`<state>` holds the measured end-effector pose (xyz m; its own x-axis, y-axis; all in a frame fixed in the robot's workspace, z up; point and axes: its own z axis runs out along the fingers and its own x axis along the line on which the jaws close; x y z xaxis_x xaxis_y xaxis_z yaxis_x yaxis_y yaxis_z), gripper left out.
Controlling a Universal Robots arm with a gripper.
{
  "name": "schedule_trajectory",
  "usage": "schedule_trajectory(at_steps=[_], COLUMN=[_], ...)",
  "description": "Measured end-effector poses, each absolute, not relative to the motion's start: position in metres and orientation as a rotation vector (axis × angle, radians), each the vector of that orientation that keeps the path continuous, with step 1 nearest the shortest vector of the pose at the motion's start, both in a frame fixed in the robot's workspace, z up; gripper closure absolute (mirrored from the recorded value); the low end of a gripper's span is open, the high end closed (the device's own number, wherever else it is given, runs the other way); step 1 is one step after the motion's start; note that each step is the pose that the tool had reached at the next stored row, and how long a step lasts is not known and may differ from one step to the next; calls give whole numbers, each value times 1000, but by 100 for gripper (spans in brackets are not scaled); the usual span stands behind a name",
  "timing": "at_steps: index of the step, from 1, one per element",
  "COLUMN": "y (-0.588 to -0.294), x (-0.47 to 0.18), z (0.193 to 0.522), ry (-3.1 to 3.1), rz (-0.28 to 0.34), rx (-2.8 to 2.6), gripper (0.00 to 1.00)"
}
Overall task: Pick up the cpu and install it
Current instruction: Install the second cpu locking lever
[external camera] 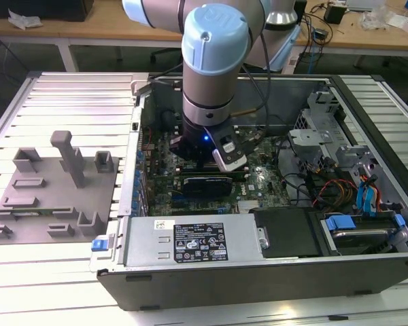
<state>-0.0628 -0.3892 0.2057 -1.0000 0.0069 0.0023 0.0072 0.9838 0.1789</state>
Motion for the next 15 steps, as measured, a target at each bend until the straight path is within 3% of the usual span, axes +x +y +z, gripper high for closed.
schedule_trajectory(at_steps=[15], y=[-386], x=[-70], z=[202], ry=[-3135], rz=[-337], rx=[-25], gripper=[89])
